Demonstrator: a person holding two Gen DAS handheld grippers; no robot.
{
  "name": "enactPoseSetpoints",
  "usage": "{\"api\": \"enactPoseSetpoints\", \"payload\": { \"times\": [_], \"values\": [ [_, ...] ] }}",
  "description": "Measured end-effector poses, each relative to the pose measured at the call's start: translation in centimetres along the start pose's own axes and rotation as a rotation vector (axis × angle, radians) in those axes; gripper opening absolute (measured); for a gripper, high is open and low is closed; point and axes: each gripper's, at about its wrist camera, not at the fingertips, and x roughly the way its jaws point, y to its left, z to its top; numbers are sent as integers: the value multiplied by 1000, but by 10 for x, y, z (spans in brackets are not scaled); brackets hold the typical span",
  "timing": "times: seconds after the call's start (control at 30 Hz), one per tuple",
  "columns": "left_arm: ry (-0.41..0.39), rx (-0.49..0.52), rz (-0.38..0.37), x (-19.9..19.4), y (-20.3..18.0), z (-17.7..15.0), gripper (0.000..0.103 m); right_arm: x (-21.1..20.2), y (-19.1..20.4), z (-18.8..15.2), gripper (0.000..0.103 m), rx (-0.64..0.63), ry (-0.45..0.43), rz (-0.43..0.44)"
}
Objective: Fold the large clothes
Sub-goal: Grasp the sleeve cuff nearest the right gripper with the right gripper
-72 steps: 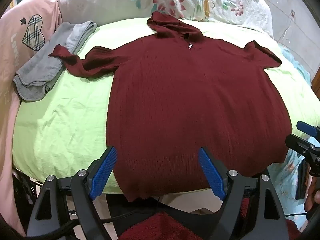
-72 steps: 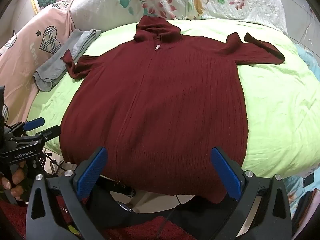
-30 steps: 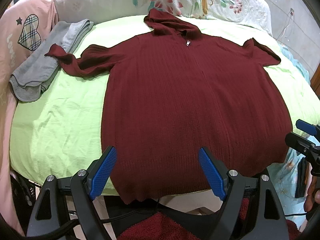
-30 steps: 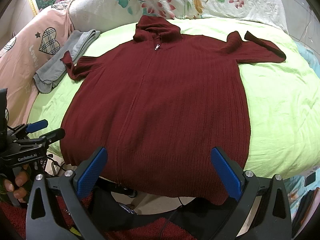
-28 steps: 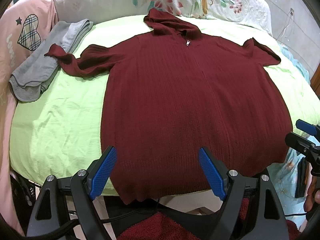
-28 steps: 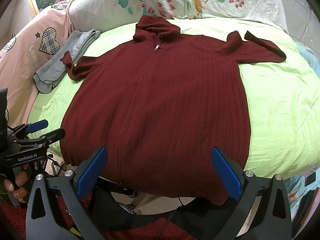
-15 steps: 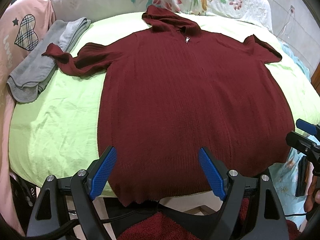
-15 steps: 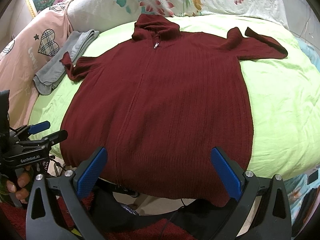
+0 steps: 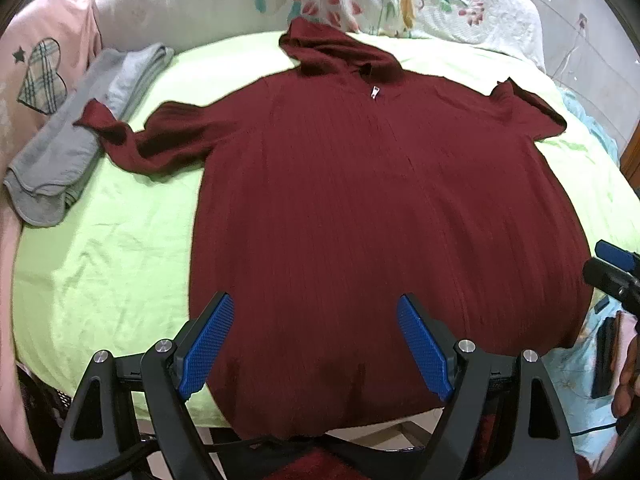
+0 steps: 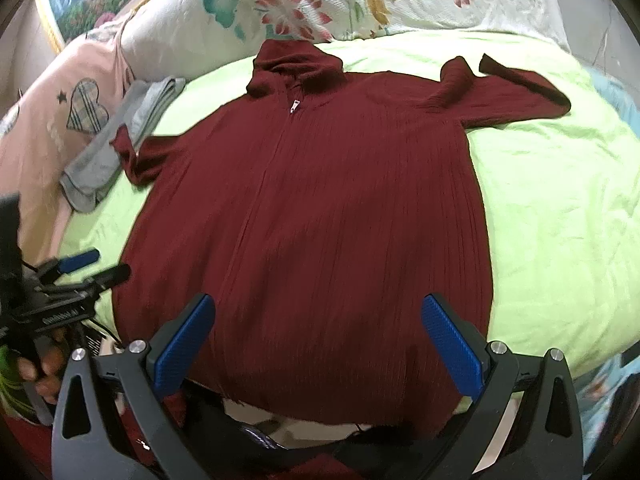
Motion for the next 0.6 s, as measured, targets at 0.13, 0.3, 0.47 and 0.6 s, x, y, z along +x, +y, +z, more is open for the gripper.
{"api": "enactPoseSetpoints", "payload": {
  "times": [0.13, 0.3, 0.47, 0.6],
  "values": [
    [23, -27, -24, 15, 7, 14, 84, 1, -21, 22, 103, 20, -35, 3],
    [20, -43, 0, 26, 12, 36, 85, -2, -62, 67, 101, -16, -136, -99],
    [-9, -69, 18, 32, 18, 58, 85, -1, -118, 129, 89, -5, -240, -202],
    [1, -98, 7, 42, 21, 75, 86, 25, -170, 186, 79, 19, -266, -286]
  ]
}}
